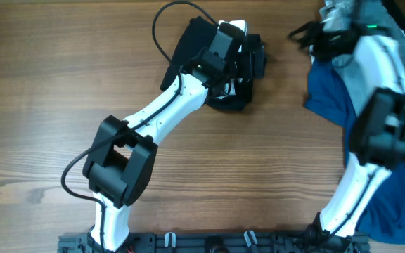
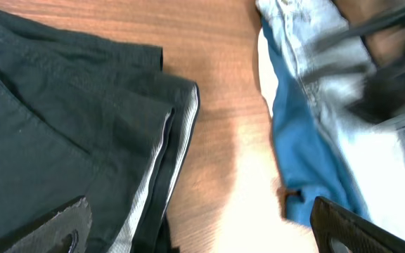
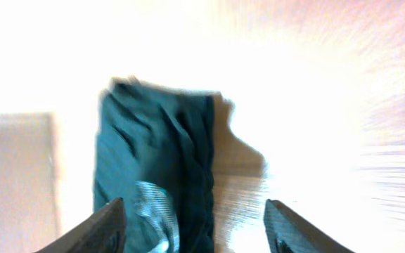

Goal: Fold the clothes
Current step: 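Carry the folded shorts to the top-left table corner with the left gripper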

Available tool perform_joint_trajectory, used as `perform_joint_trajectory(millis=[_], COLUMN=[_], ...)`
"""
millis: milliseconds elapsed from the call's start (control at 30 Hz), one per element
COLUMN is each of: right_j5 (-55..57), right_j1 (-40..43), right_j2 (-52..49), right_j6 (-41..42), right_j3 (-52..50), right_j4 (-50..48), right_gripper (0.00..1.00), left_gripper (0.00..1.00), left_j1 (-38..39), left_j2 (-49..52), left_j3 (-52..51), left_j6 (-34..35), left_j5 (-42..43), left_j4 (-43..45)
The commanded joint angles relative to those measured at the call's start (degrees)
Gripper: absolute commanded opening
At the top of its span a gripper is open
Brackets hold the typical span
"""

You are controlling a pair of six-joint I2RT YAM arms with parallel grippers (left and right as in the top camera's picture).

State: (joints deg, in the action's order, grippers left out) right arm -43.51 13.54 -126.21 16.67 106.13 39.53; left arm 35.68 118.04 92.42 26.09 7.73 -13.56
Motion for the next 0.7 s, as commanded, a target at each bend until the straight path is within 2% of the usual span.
perform_joint_trajectory(millis=[0,67,167,267,333,467,533,667], right_j5=[-1.4,-1.4,1.6,5.7,7.5,8.0,8.7,11.6], right_j1=[2.6,2.9,1.4,0.2,-0.1,-0.2,-0.2,-0.2], right_j2=[5.7,5.7,5.7,5.7,5.7,5.7,5.7,5.7], right_j6=[-0.2,-1.5,-3.2,-4.9,-4.9,-5.1,-5.1,-5.1], right_j3=[2.0,2.0,1.9,1.9,1.8,1.8,1.8,1.8], right_j4=[0.9,3.1,5.3,7.2,8.2,8.3,8.3,8.3], right_gripper=[0.65,0.65,0.65,0.69,0.69,0.7,0.7,0.7], left_gripper=[0.99,0.99,1.0,0.95,0.95,0.95,0.95,0.95], left_j1=[1.8,1.6,1.0,1.2,1.0,-2.7,-5.3,-10.9], left_j2=[1.5,2.8,5.2,7.7,9.2,14.1,17.8,22.5], left_j3=[1.4,1.4,1.4,1.4,1.4,1.4,1.4,1.4], left_j6=[-12.4,-19.0,-28.5,-35.2,-37.1,-37.8,-37.6,-28.7], left_j5=[-3.5,-7.3,-7.4,-8.1,-12.4,-14.4,-9.2,-9.7], left_j4=[-3.7,-6.4,-8.0,-11.6,-13.1,-13.4,-13.2,-12.5])
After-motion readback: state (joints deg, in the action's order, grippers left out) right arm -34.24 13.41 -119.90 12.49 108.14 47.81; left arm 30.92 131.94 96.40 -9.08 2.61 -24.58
